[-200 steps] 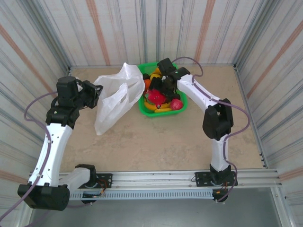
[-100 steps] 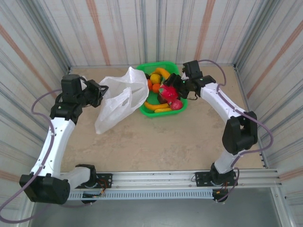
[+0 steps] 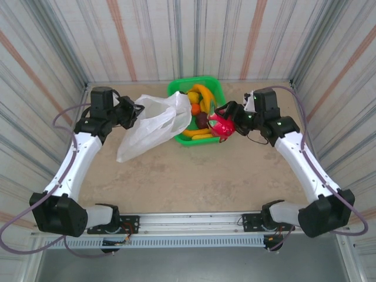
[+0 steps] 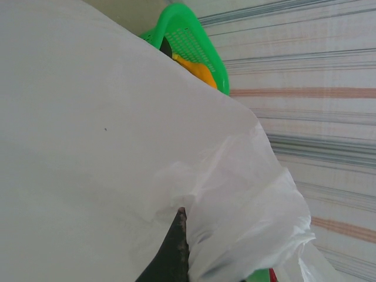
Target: Place the fake fruits into the plastic bag and tie a complex knot
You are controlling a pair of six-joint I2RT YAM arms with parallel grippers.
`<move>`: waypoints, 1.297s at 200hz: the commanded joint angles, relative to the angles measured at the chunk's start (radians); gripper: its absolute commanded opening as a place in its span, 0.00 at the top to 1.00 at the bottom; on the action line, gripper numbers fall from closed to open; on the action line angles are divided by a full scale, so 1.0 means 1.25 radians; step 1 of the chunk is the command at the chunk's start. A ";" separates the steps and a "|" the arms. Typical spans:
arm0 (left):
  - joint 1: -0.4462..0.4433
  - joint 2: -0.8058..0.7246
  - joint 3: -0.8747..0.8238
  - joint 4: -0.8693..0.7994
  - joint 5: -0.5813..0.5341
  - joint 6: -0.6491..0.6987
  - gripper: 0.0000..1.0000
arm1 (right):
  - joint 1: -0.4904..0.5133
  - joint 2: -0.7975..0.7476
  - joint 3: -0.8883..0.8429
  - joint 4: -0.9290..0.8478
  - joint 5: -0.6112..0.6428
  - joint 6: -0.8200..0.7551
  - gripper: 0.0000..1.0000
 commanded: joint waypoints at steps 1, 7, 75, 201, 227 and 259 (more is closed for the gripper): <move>-0.011 0.020 0.038 0.023 -0.003 0.026 1.00 | 0.007 -0.058 -0.028 0.014 -0.073 0.046 0.37; -0.013 0.027 0.044 0.026 0.004 0.030 1.00 | 0.015 -0.072 -0.040 0.025 -0.077 0.056 0.37; -0.024 0.052 0.064 0.006 0.037 0.110 1.00 | 0.187 -0.060 -0.065 0.133 -0.098 0.143 0.37; -0.024 0.020 0.068 0.024 0.233 0.500 1.00 | 0.229 0.124 0.109 0.245 -0.128 0.213 0.36; -0.024 0.009 0.052 0.042 0.260 0.522 1.00 | 0.226 0.157 0.130 0.253 -0.118 0.233 0.37; -0.038 -0.003 0.048 0.049 0.267 0.537 1.00 | 0.227 0.189 0.139 0.280 -0.115 0.284 0.37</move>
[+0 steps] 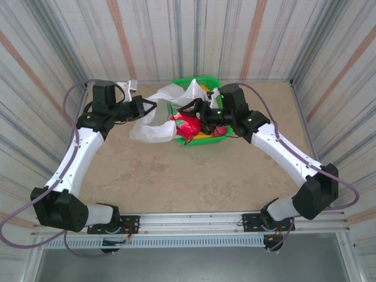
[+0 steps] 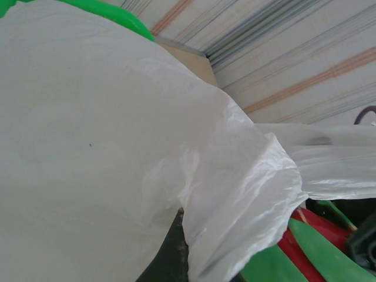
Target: Place the fake fruits into the plastic bag and tie a complex knot
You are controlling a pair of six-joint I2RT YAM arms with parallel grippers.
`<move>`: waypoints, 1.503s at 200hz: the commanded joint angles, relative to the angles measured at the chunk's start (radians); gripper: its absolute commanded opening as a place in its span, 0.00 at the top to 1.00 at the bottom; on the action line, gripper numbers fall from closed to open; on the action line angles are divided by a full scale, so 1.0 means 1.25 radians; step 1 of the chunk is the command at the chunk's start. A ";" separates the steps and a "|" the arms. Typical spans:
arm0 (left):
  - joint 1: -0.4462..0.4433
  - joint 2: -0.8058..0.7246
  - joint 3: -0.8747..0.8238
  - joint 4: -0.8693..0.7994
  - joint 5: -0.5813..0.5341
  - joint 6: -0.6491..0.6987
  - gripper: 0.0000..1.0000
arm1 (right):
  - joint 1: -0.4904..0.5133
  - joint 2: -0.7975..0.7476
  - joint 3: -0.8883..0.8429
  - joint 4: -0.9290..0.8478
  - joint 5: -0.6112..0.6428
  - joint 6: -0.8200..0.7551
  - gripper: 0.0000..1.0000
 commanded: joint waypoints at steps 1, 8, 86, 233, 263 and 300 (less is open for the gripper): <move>-0.017 -0.030 -0.005 0.028 0.036 0.048 1.00 | -0.002 0.017 0.039 0.065 -0.008 0.055 0.37; -0.022 -0.032 -0.004 0.029 0.034 0.048 1.00 | 0.001 0.027 0.043 0.066 -0.010 0.059 0.37; -0.077 -0.075 -0.037 0.011 -0.008 0.154 1.00 | -0.007 0.063 0.045 0.078 0.015 0.121 0.36; -0.077 -0.119 -0.134 -0.005 -0.040 0.251 1.00 | -0.042 0.036 0.059 0.078 0.004 0.170 0.36; -0.077 -0.118 -0.141 -0.010 -0.053 0.261 1.00 | -0.046 0.028 0.061 0.080 0.005 0.175 0.35; -0.077 -0.117 -0.152 0.012 -0.037 0.244 1.00 | -0.047 0.023 0.062 0.079 0.013 0.182 0.36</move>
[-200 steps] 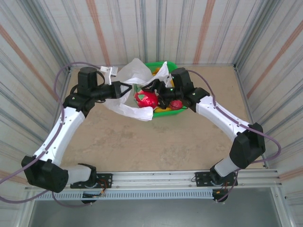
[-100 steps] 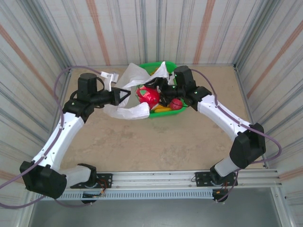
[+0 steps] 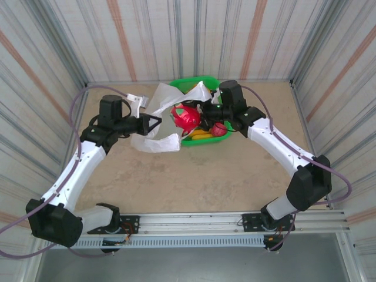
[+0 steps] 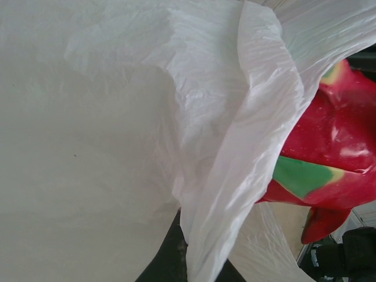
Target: Place the fake fruits into the plastic bag and tie a complex knot
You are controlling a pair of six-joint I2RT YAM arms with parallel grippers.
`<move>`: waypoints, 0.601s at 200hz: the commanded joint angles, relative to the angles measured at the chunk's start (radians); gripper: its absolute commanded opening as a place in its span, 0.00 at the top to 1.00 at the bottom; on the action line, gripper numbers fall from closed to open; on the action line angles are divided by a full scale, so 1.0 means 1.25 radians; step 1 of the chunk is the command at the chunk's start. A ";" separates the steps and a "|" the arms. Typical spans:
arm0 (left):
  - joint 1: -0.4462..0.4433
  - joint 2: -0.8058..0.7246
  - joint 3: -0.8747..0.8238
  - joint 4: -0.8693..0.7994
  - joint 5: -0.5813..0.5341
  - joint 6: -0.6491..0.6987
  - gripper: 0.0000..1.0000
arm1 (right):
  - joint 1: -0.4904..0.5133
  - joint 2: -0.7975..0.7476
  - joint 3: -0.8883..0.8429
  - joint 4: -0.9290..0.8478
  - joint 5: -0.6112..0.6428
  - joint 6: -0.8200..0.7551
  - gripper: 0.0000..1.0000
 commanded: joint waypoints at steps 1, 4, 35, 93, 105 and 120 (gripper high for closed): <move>-0.005 -0.022 -0.016 0.014 0.010 0.005 1.00 | -0.005 -0.037 0.044 0.041 -0.004 0.024 0.35; -0.004 -0.022 -0.017 0.017 0.013 0.003 1.00 | -0.005 -0.036 0.044 0.041 -0.003 0.025 0.35; -0.013 -0.032 -0.036 0.058 0.035 -0.037 1.00 | 0.002 -0.023 0.044 0.050 0.011 0.044 0.35; -0.079 -0.043 -0.047 0.122 -0.017 -0.122 1.00 | 0.032 0.022 0.063 0.025 0.070 0.056 0.35; -0.092 -0.037 -0.036 0.129 -0.044 -0.159 1.00 | 0.040 0.030 0.064 0.017 0.081 0.047 0.35; -0.098 -0.025 -0.022 0.131 -0.083 -0.228 1.00 | 0.051 0.040 0.066 0.011 0.094 0.027 0.35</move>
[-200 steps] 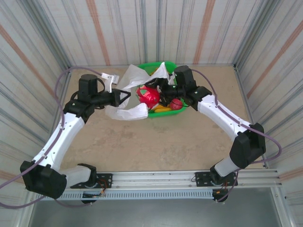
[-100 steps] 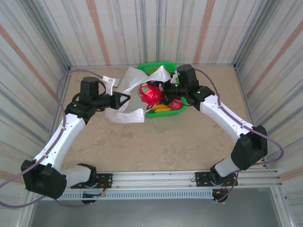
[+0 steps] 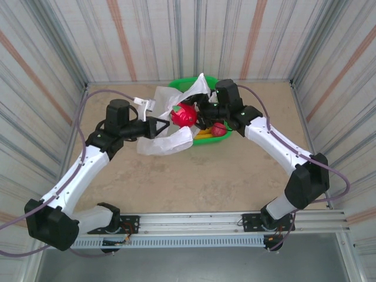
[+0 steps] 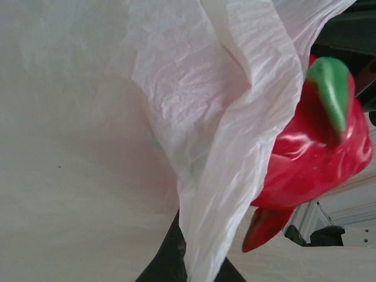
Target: Place the fake fruits into the plastic bag and tie a complex knot
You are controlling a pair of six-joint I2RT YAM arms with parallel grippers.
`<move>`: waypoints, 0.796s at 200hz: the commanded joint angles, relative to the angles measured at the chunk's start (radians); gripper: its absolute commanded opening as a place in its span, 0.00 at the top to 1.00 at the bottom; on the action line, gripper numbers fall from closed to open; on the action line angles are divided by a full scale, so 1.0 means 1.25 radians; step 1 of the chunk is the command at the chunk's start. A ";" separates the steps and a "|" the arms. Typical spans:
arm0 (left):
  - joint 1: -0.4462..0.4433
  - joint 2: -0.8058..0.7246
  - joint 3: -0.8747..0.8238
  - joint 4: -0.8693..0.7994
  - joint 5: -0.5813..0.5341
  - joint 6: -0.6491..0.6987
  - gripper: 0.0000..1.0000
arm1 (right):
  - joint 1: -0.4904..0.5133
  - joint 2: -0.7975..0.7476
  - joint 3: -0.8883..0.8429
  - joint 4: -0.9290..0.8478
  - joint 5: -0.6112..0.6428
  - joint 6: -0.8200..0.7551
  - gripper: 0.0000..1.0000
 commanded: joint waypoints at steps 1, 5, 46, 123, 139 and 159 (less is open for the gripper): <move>-0.013 -0.003 0.029 0.031 -0.064 -0.115 1.00 | 0.020 0.015 0.036 0.012 0.028 -0.017 0.35; -0.013 0.002 0.032 0.031 -0.072 -0.136 1.00 | 0.022 0.017 0.036 0.008 0.032 -0.022 0.35; -0.014 0.039 0.073 0.007 -0.136 -0.335 1.00 | 0.031 0.003 0.039 -0.069 0.103 -0.121 0.35; -0.045 0.032 0.083 0.073 -0.173 -0.468 1.00 | 0.033 0.011 0.039 -0.093 0.137 -0.183 0.34; -0.058 0.031 0.086 0.069 -0.179 -0.484 1.00 | 0.034 0.026 0.057 -0.086 0.133 -0.182 0.34; -0.063 0.023 0.074 0.077 -0.194 -0.515 1.00 | 0.036 0.043 0.075 -0.087 0.135 -0.183 0.34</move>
